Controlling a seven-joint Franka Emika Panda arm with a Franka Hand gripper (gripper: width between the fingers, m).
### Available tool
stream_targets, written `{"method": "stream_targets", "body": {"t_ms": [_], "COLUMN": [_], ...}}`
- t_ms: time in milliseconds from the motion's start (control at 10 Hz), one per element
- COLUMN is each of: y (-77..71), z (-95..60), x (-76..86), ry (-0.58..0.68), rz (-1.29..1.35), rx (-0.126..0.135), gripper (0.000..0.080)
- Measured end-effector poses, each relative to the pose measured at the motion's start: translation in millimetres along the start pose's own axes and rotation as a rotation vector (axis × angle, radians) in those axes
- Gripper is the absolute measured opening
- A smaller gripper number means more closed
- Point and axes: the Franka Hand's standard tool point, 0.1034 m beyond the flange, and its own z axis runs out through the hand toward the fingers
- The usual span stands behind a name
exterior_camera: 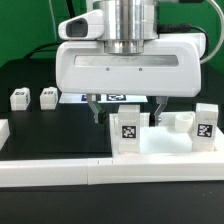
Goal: Assemble square table
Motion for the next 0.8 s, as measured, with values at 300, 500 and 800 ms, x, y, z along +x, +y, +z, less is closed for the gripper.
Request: {"method": "stream_targets", "body": {"t_ms": [300,500,800], "y": [-0.5,-0.2,6.0], "z": [0.3,0.5,-1.4], "x": [-0.4,-0.4,1.5], "ry": [-0.001,-0.001,-0.031], "rz": [0.161,0.256,0.594], "rx": [0.003,0.002,-0.003], "gripper": [0.044,0.0286,0.0286]}}
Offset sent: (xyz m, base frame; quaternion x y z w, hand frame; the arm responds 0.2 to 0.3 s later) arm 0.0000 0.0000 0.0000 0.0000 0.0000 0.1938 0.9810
